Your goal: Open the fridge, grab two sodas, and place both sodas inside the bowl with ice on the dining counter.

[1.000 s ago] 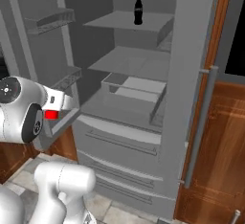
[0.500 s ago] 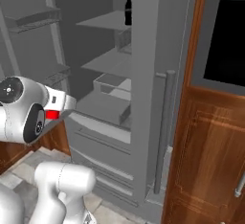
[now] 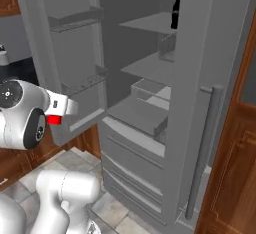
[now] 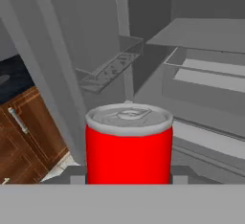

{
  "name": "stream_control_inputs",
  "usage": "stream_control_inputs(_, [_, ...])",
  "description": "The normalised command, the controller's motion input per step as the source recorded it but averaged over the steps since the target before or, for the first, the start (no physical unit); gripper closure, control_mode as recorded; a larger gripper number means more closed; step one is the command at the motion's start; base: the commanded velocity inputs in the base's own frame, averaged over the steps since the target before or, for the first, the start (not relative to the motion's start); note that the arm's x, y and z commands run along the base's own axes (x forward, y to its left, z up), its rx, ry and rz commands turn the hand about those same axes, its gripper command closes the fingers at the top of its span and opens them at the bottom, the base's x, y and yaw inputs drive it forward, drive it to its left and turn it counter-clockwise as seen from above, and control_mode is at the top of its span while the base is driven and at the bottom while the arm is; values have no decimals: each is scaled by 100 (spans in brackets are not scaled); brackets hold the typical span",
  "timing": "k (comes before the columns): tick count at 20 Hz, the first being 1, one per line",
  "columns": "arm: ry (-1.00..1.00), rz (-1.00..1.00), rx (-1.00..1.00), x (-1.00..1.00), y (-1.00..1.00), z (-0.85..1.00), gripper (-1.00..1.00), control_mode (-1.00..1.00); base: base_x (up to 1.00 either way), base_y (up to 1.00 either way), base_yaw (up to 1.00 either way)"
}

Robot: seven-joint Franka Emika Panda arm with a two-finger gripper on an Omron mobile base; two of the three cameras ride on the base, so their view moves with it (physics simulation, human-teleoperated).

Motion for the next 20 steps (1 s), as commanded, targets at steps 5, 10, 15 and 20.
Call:
stream_control_inputs(5, [0,0,0,0,0,0,100,100,-46,-10,44])
stream_control_inputs(10, [0,0,0,0,0,0,100,100,-17,-53,60])
stream_control_inputs(15, [0,0,0,0,0,0,100,100,0,-59,56])
stream_control_inputs(20, [0,0,0,0,0,0,100,100,9,-51,52])
